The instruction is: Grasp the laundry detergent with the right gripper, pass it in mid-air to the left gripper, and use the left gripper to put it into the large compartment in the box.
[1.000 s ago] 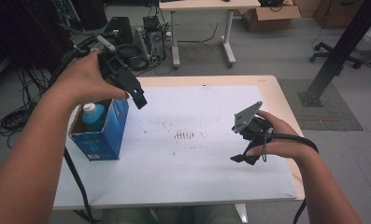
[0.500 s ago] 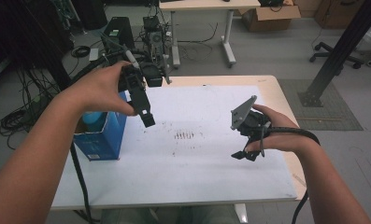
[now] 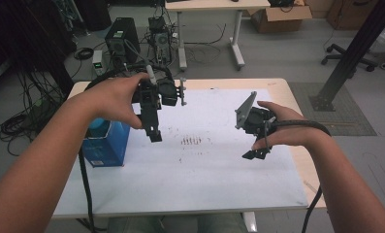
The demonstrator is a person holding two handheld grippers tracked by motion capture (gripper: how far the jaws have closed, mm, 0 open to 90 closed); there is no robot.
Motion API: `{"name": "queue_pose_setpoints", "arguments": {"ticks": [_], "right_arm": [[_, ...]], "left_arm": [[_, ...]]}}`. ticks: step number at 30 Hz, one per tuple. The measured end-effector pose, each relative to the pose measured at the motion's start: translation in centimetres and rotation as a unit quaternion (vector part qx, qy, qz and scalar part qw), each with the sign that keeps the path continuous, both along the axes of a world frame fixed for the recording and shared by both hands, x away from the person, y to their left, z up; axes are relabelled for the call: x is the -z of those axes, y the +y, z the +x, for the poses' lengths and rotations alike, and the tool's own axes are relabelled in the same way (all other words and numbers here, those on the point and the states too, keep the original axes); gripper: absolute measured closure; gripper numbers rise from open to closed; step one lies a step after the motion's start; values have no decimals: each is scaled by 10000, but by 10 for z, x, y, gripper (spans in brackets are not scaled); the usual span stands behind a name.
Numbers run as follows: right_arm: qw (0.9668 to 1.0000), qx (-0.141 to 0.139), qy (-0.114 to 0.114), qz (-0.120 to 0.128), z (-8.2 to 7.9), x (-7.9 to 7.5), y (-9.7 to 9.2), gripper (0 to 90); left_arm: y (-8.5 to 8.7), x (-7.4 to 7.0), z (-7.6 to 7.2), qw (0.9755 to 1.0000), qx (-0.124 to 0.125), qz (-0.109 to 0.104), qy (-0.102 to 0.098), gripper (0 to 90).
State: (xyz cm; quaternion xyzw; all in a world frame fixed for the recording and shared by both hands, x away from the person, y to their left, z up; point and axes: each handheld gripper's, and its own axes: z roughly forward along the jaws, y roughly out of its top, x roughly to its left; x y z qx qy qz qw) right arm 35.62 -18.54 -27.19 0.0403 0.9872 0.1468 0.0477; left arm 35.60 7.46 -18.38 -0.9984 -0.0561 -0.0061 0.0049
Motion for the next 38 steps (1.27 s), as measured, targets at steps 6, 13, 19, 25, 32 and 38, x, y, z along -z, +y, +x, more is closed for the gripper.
{"name": "queue_pose_setpoints", "arguments": {"ticks": [6,13,19,25,32,38], "right_arm": [[9999,-25,98,-100,4,4,1,37],[9998,6,147,-162,9,6,0,36],[9997,22,168,-179,12,8,-1,37],[9997,18,177,-191,13,8,1,37],[9997,13,173,-195,15,8,2,37],[9997,13,152,-170,15,7,4,37]], "left_arm": [[-4,5,-6,9998,161,75,-28,2],[-7,6,-6,9996,286,62,-5,2],[-5,8,-2,9997,243,68,-21,2],[-3,9,0,9997,217,98,-35,2],[-1,10,0,9997,214,94,-30,2],[1,10,0,9998,179,66,-30,2]]}}
